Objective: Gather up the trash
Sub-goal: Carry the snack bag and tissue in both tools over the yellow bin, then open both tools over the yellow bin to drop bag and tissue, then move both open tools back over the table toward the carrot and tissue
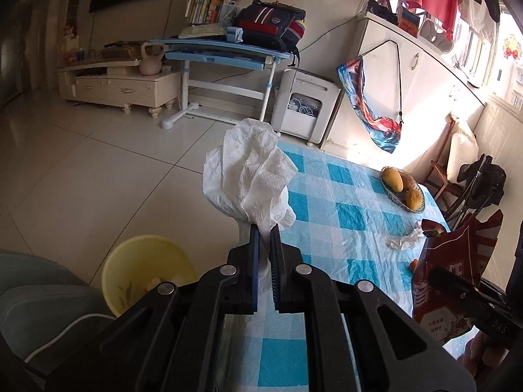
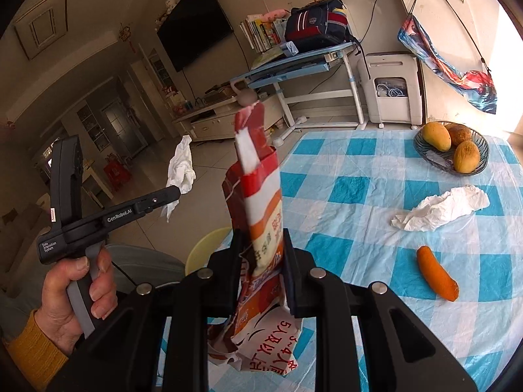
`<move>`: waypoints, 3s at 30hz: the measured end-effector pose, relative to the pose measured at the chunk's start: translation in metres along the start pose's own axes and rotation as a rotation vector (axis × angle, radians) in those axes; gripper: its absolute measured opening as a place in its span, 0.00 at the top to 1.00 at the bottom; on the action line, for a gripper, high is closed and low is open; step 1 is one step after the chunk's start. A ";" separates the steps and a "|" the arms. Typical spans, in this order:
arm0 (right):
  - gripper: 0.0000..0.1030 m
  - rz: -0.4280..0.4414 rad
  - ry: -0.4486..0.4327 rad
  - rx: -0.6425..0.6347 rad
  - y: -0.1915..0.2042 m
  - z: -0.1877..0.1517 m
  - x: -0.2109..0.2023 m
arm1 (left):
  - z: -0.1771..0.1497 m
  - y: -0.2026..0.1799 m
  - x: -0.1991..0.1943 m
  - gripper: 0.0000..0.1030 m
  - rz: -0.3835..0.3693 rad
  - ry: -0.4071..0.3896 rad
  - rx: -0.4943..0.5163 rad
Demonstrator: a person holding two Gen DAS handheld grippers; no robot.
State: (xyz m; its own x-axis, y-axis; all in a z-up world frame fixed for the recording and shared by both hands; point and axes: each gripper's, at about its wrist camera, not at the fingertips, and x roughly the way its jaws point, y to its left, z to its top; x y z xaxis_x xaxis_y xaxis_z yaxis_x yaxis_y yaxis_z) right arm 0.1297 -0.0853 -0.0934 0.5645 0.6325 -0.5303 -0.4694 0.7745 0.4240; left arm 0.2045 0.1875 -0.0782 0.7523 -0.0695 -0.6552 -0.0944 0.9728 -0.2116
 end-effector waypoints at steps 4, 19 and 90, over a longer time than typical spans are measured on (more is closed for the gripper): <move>0.78 0.054 -0.003 -0.018 0.029 0.019 0.033 | 0.017 0.042 0.002 0.93 0.055 0.033 -0.073; 0.78 0.149 0.144 -0.030 0.115 0.037 0.194 | -0.002 0.169 0.054 0.93 0.019 0.219 -0.491; 0.77 -0.530 0.292 0.184 -0.157 0.041 0.070 | -0.011 -0.092 0.047 0.41 0.058 0.089 0.326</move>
State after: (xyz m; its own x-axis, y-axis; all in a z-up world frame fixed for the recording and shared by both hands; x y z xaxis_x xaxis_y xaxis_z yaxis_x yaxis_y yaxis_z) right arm 0.2706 -0.1627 -0.1670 0.4676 0.1535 -0.8705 -0.0379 0.9874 0.1538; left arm 0.2415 0.0920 -0.0977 0.6905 -0.0166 -0.7231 0.0888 0.9941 0.0619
